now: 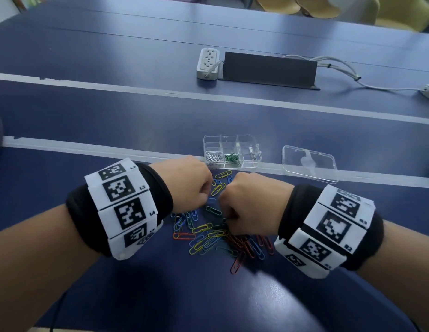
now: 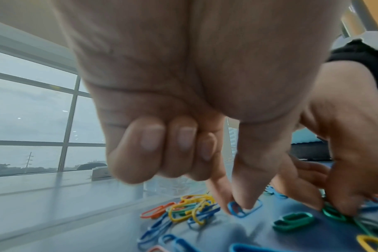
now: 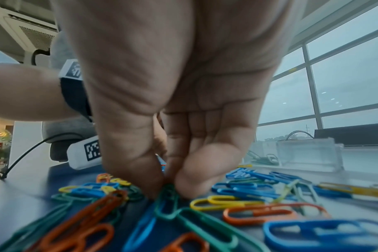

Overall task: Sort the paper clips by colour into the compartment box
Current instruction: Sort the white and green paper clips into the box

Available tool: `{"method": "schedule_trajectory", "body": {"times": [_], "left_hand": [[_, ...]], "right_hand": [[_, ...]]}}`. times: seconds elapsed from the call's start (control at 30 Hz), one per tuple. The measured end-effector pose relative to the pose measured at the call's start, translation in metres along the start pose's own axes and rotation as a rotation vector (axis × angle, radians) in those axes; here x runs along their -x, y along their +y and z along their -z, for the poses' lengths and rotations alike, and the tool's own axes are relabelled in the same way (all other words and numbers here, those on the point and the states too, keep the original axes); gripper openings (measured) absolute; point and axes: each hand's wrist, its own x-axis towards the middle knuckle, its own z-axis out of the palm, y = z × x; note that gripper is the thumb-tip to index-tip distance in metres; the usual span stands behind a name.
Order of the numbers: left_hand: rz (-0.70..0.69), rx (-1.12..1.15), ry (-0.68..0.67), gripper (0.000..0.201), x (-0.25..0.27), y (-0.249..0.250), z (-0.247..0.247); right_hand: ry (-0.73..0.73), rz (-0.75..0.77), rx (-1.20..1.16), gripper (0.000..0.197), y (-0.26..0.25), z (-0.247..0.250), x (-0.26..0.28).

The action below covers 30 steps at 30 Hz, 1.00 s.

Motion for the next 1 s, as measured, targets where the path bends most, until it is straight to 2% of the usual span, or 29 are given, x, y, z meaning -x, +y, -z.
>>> {"method": "schedule_trajectory", "body": {"times": [0.17, 0.27, 0.33, 0.4, 0.47, 0.57, 0.7, 0.77, 0.87, 0.93, 0.97, 1.0], "left_hand": [[-0.031, 0.01, 0.012, 0.018, 0.001, 0.001, -0.001], [-0.075, -0.004, -0.038, 0.014, 0.002, 0.009, -0.002], [-0.068, -0.017, -0.058, 0.015, 0.0, 0.012, -0.001], [-0.067, -0.02, -0.06, 0.011, -0.001, 0.013, 0.001], [-0.095, -0.037, -0.041, 0.009, 0.0, 0.013, 0.001], [-0.125, -0.044, -0.018, 0.011, 0.001, 0.012, -0.002], [-0.126, 0.018, -0.041, 0.008, 0.001, 0.009, -0.004], [-0.124, 0.021, -0.05, 0.013, -0.001, 0.008, -0.003], [-0.139, -0.039, -0.061, 0.018, -0.003, 0.009, -0.003], [-0.148, -0.063, -0.056, 0.018, -0.003, 0.011, -0.004], [-0.148, -0.081, -0.058, 0.018, -0.003, 0.013, -0.004], [-0.143, -0.095, -0.064, 0.019, -0.003, 0.014, -0.004]], "right_hand": [[0.03, 0.009, 0.01, 0.016, 0.005, 0.003, -0.002], [0.041, -0.024, -0.109, 0.014, 0.013, 0.004, 0.002], [0.05, -0.098, -0.249, 0.009, 0.022, 0.007, 0.005], [0.028, -0.18, -0.489, 0.008, 0.033, 0.01, 0.006], [-0.012, -0.23, -0.801, 0.015, 0.042, 0.013, 0.01], [-0.058, -0.301, -1.149, 0.021, 0.053, 0.015, 0.017], [-0.082, -0.378, -1.354, 0.025, 0.059, 0.009, 0.024], [-0.07, -0.422, -1.461, 0.028, 0.06, 0.005, 0.025], [-0.099, -0.403, -1.668, 0.023, 0.054, 0.001, 0.027], [-0.12, -0.364, -1.731, 0.017, 0.049, 0.002, 0.028], [-0.107, -0.356, -1.69, 0.015, 0.048, 0.002, 0.029], [-0.072, -0.343, -1.543, 0.014, 0.047, 0.001, 0.03]]}}
